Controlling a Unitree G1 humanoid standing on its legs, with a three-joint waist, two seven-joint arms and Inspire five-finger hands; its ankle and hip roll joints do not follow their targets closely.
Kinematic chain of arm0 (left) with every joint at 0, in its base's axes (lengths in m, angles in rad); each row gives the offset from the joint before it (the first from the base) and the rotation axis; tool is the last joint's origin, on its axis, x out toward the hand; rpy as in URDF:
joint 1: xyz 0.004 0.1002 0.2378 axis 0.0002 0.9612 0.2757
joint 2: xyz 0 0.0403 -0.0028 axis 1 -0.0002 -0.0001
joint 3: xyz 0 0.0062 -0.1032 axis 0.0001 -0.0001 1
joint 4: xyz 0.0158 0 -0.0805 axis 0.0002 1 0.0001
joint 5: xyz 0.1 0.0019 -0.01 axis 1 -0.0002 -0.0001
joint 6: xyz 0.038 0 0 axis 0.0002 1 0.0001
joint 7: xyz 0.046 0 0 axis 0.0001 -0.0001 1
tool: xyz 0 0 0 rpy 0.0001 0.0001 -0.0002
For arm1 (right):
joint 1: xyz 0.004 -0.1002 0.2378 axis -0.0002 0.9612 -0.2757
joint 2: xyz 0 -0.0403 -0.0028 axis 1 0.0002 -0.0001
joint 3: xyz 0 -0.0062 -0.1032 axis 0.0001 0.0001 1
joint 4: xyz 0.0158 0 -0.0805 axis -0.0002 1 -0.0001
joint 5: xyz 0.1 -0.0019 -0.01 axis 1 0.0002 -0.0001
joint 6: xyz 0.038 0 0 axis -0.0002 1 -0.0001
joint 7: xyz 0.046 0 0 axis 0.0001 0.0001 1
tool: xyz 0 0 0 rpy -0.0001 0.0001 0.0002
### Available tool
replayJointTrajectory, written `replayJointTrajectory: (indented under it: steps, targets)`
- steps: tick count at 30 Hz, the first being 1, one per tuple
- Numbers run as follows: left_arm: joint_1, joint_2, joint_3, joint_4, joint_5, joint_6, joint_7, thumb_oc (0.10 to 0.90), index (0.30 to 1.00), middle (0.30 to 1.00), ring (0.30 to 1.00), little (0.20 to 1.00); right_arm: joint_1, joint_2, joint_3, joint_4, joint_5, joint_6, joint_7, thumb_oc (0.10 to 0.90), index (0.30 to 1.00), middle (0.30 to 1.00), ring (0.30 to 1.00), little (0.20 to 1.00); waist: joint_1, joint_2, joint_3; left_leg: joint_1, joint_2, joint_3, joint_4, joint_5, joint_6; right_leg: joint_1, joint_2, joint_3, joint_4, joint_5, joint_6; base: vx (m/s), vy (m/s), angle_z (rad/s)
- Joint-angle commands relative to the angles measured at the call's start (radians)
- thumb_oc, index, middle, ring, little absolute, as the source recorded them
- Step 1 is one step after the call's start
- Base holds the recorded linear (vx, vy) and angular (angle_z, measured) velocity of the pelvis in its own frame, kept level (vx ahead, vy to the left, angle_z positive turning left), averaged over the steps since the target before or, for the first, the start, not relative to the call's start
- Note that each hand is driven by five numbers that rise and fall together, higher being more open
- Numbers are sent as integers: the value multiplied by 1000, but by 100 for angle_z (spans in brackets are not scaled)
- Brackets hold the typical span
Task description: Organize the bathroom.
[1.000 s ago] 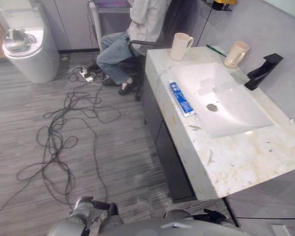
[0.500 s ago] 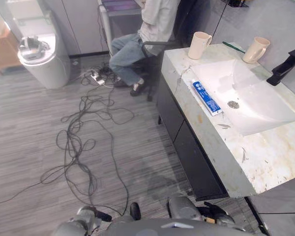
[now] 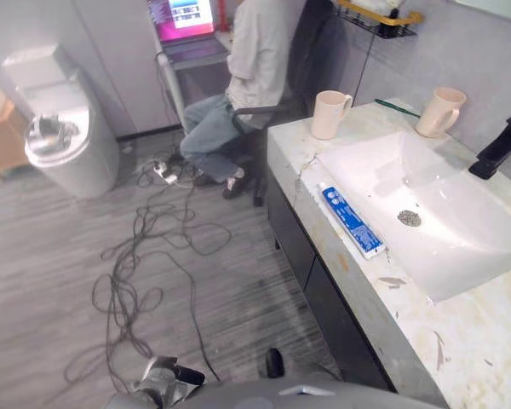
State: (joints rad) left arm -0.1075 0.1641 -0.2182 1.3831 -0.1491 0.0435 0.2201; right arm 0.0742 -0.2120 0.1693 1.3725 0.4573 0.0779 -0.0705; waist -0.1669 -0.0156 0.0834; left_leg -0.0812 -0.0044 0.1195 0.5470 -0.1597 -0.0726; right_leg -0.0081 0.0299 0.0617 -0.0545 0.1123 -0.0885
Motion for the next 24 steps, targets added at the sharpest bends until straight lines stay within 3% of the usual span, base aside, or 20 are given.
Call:
replayJointTrajectory:
  steps: [1, 3, 5, 9, 12, 14, 16, 17, 19, 20, 22, 23, 24]
  targets:
    - [-9, 57, 8, -13, -46, -21, 50, 800, 900, 900, 900, 900, -109, -39, 8, -22, 5, -67, -18, 800, 900, 900, 900, 900, -2, -38, 52, 22, 39, 1, -302, 187, 83, -20, 8, 23, 84, -38, 83, 220, 262, -99]
    - [-2, 63, 12, -12, -43, -24, 51, 800, 900, 900, 900, 900, -115, -38, 6, -17, 24, -73, -23, 800, 900, 900, 900, 900, 4, -34, 50, 29, 68, -49, -380, 208, 79, -19, 13, 52, 97, -52, 87, 235, 284, -97]
    - [15, 73, 13, -15, -45, -35, 46, 800, 900, 900, 900, 900, -117, -43, -1, -18, 19, -60, -25, 800, 900, 900, 900, 900, 10, -25, 47, 53, 134, -142, -492, 238, 54, -15, 7, 106, 138, -87, 97, 348, 442, -68]
    - [26, 81, 1, -26, -46, -38, 50, 800, 900, 900, 900, 900, -122, -51, 11, -10, 34, -52, -34, 800, 900, 900, 900, 900, 15, 1, 50, 87, 193, -272, -534, 251, 27, -36, -7, 205, 224, -131, 122, 208, 410, -58]
    - [19, 80, -11, -26, -86, -35, 58, 800, 900, 900, 900, 900, -134, -57, 16, -7, 23, -58, -40, 800, 900, 900, 900, 900, 11, 20, 57, 93, 171, -319, -511, 212, 23, -71, -19, 247, 285, -152, 146, 98, 516, -82]
    - [5, 78, -20, -29, -102, -29, 56, 800, 900, 900, 900, 900, -139, -65, 12, -7, -22, -70, -37, 800, 900, 900, 900, 900, -2, 33, 58, 97, 147, -304, -499, 178, 31, -91, -40, 256, 310, -156, 163, 54, 611, -97]
    - [-11, 76, -56, -28, -69, -26, 22, 800, 900, 900, 900, 900, -129, -66, -4, -16, -1, -93, -54, 800, 900, 900, 900, 900, -28, 46, 54, 109, 103, -239, -525, 161, 56, -137, -82, 238, 367, -78, 201, 60, 692, -81]
    - [-13, 76, -64, -28, -62, -23, 20, 800, 900, 900, 900, 900, -128, -68, -12, -21, -5, -89, -49, 800, 900, 900, 900, 900, -31, 51, 52, 118, 94, -219, -542, 161, 64, -143, -93, 221, 375, -62, 201, 73, 590, -44]
    - [-16, 74, -72, -25, -41, -21, 21, 800, 900, 900, 900, 900, -125, -65, -19, -28, -30, -93, -41, 800, 900, 900, 900, 900, -23, 53, 45, 126, 72, -182, -563, 160, 74, -155, -135, 172, 382, -1, 193, 39, 348, -20]
    - [-13, 76, -70, -21, -43, -25, 28, 800, 900, 900, 900, 900, -126, -63, -18, -33, -52, -104, -29, 800, 900, 900, 900, 900, -6, 53, 43, 133, 61, -143, -572, 156, 76, -168, -180, 122, 386, 50, 189, 11, 256, -34]
    - [-11, 77, -64, -22, -48, -24, 33, 800, 900, 900, 900, 900, -129, -61, -16, -42, -82, -114, -20, 800, 900, 900, 900, 900, 12, 51, 44, 142, 51, -102, -580, 150, 77, -178, -226, 56, 379, 82, 194, -22, 241, -102]
    - [-9, 79, -48, -19, -44, -18, 37, 800, 900, 900, 900, 900, -139, -60, -11, -57, -89, -123, -7, 800, 900, 900, 900, 900, 32, 49, 48, 167, 49, -49, -608, 155, 82, -177, -234, -31, 360, 50, 201, -38, 181, -98]
    - [-9, 79, -48, -19, -44, -18, 37, 800, 900, 900, 900, 900, -139, -60, -11, -57, -89, -123, -7, 800, 900, 900, 900, 900, 32, 49, 48, 167, 49, -49, -608, 155, 82, -177, -234, -31, 360, 50, 201, -92, 217, -119]
